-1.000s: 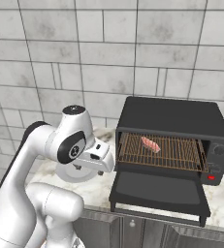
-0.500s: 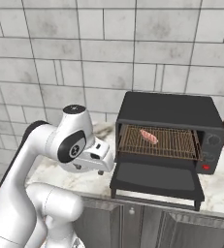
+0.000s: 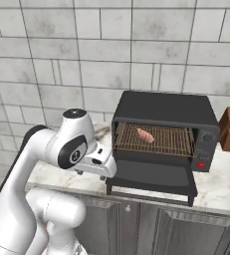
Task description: Open the toaster oven door. Place the baguette on the top rack in the toaster oven and place the steak on the bottom rack.
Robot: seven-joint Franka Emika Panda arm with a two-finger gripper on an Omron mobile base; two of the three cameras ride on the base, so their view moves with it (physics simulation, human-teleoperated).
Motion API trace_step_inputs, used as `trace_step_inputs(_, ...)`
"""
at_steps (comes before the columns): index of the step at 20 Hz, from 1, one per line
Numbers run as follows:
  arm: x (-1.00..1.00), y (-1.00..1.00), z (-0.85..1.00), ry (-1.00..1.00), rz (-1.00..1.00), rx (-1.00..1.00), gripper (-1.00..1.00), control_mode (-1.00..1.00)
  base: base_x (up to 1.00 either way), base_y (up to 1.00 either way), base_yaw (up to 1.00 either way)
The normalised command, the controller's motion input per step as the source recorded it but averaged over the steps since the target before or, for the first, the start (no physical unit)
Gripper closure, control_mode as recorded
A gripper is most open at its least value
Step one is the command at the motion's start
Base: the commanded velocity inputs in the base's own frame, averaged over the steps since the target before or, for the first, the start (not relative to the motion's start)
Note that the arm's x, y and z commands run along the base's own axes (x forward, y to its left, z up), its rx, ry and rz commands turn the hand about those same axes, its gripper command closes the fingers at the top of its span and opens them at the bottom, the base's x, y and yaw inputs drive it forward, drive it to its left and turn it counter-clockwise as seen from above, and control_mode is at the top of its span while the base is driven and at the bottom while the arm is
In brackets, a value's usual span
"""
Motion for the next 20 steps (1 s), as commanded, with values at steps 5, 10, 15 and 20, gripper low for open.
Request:
trace_step_inputs(5, 0.00, 0.00, 0.00, 0.00, 0.00, 0.00, -1.00, 1.00, 0.14, -0.71, -0.07)
trace_step_inputs(10, 0.00, 0.00, 0.00, 0.00, 0.00, 0.00, -1.00, 1.00, 0.11, -0.74, -0.07)
trace_step_inputs(15, 0.00, 0.00, 0.00, 0.00, 0.00, 0.00, -1.00, 1.00, 0.20, -0.72, -0.07)
trace_step_inputs(20, 0.00, 0.00, 0.00, 0.00, 0.00, 0.00, -1.00, 1.00, 0.32, -0.69, -0.04)
